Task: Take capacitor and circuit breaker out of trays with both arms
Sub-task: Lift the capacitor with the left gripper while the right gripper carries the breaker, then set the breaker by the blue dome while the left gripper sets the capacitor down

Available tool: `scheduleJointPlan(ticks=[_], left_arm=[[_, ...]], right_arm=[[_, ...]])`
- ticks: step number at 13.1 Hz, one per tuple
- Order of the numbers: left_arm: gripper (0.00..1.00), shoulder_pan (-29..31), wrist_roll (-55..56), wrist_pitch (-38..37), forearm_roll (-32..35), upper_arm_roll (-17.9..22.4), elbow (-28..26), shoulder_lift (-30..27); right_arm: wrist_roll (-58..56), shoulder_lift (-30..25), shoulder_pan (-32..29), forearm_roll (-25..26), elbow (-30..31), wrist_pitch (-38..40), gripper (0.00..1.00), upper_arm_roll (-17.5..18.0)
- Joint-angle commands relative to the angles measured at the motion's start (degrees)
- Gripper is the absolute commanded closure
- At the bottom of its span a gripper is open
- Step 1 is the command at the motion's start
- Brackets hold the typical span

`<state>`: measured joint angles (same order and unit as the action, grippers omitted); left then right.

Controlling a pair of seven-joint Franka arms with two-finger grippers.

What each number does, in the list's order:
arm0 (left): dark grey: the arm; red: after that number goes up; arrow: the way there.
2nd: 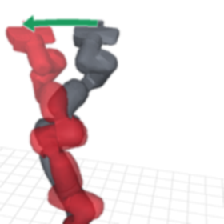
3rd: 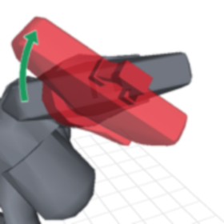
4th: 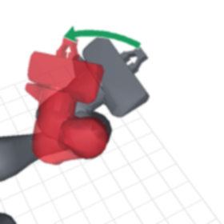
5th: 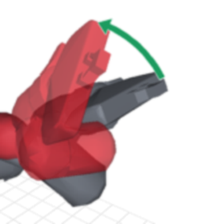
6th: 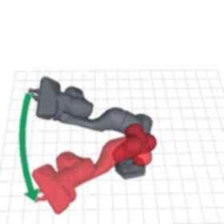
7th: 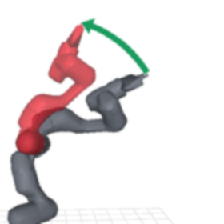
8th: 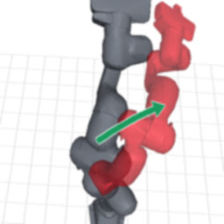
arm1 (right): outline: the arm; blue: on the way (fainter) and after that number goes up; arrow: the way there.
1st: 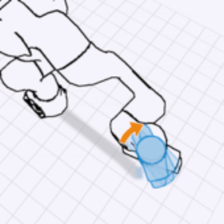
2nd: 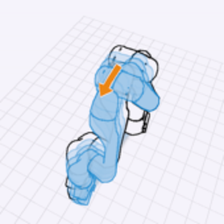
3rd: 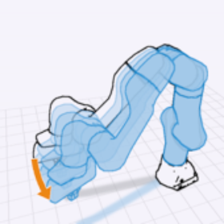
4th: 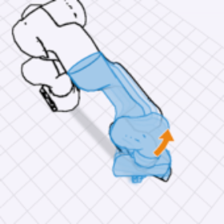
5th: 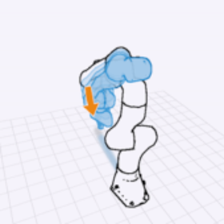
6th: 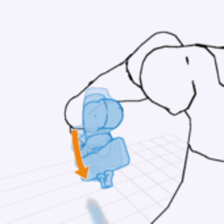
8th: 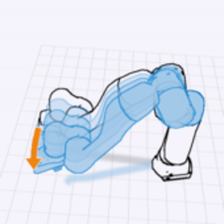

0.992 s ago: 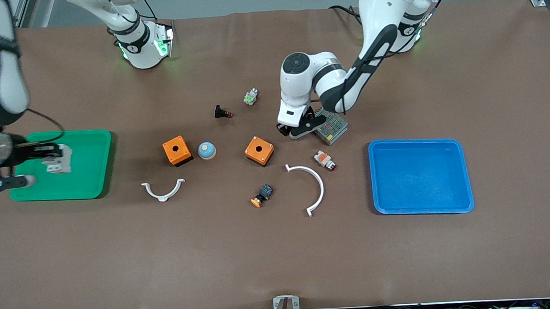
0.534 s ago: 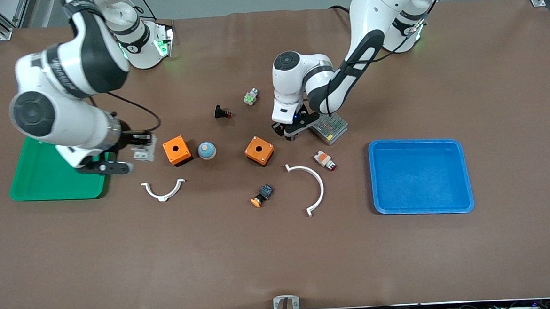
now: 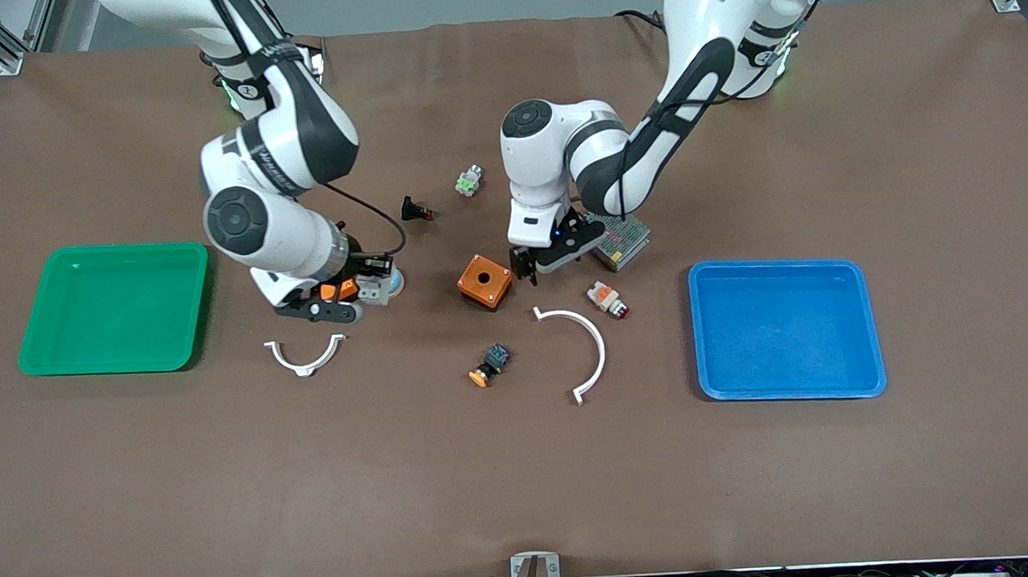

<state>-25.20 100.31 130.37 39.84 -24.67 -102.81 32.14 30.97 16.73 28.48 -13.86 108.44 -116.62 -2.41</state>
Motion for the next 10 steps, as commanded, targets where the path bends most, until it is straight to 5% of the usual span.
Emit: scheduleJointPlan(ticks=[1, 5, 10], left_arm=[[0.0, 1.6, -12.1, -9.8, -6.2, 0.1, 9.2, -0.7], [0.0, 7.2, -28.2, -20.0, -10.5, 0.0, 18.2, -1.8], [0.0, 20.8, -54.9, -21.3, -14.9, -0.3, 19.1, -7.5]], right_arm=[[3.3, 1.2, 2.7, -1.7, 1.7, -2.6, 0.8, -0.8], [3.3, 5.3, 4.9, -5.0, 2.8, -7.7, 0.8, -0.8], [2.9, 9.6, 6.9, -5.6, 2.8, -12.0, 0.79, -0.8]])
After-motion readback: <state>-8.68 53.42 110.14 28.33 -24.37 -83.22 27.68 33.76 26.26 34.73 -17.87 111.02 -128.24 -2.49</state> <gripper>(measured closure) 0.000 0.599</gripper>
